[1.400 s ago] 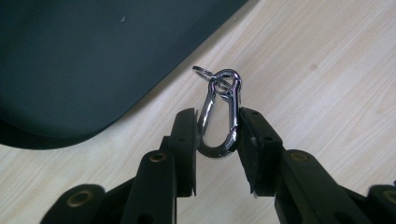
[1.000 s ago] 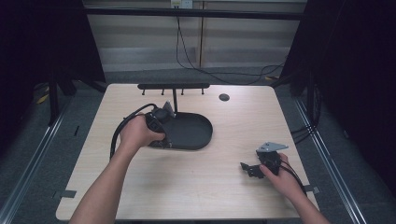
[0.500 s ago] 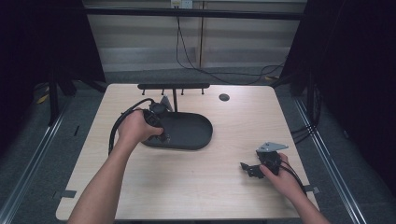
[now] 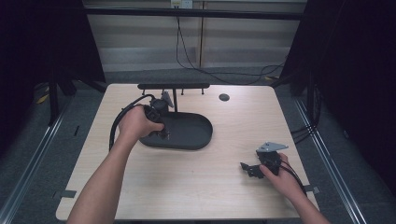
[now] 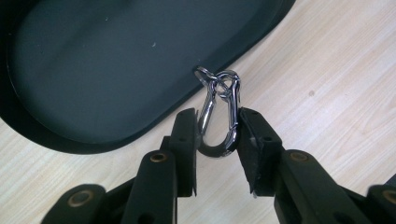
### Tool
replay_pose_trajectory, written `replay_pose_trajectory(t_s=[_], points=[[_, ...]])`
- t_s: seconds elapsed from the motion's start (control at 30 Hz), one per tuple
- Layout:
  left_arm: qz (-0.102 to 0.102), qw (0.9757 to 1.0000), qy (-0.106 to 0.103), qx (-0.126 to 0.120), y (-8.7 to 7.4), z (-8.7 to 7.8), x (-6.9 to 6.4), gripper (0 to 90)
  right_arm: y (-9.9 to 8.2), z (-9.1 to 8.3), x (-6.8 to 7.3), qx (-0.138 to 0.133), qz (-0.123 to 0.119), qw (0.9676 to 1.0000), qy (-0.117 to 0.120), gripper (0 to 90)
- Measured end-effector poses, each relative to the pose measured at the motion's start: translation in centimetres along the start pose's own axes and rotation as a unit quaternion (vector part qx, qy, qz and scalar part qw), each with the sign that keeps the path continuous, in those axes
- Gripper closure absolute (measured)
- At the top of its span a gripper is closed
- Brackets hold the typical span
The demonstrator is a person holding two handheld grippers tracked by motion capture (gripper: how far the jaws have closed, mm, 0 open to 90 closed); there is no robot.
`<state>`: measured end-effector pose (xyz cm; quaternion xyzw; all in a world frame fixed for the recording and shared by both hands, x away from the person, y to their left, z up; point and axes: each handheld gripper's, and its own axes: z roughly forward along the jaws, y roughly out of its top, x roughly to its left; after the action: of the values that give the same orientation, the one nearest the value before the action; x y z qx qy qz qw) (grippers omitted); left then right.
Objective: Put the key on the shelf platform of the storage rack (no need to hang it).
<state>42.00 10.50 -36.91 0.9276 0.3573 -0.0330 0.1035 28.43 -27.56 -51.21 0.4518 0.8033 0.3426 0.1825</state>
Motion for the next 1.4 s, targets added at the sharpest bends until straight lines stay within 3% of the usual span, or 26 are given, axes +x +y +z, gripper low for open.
replay_pose_trajectory(t_s=[0.53, 0.97, 1.13, 1.4], points=[[-0.010, 0.9999, 0.007, -0.005, 1.4, 1.3, 1.2, 68.8, 0.0, 0.0, 0.0, 0.000, 0.000, 1.0000, 0.000, 11.9], [-0.022, 0.9996, 0.010, -0.015, 2.1, 3.6, 1.6, 68.8, 0.0, 0.0, 0.0, 0.001, 0.002, 1.0000, 0.000, 11.9], [-0.017, 0.9998, 0.009, -0.006, 2.2, 4.3, 1.8, 68.9, 0.0, 0.0, 0.0, 0.001, 0.002, 1.0000, 0.000, 11.9], [-0.018, 0.9997, 0.011, -0.013, 2.4, 5.6, 2.2, 68.8, 0.0, 0.0, 0.0, 0.002, 0.000, 1.0000, 0.001, 11.9]])
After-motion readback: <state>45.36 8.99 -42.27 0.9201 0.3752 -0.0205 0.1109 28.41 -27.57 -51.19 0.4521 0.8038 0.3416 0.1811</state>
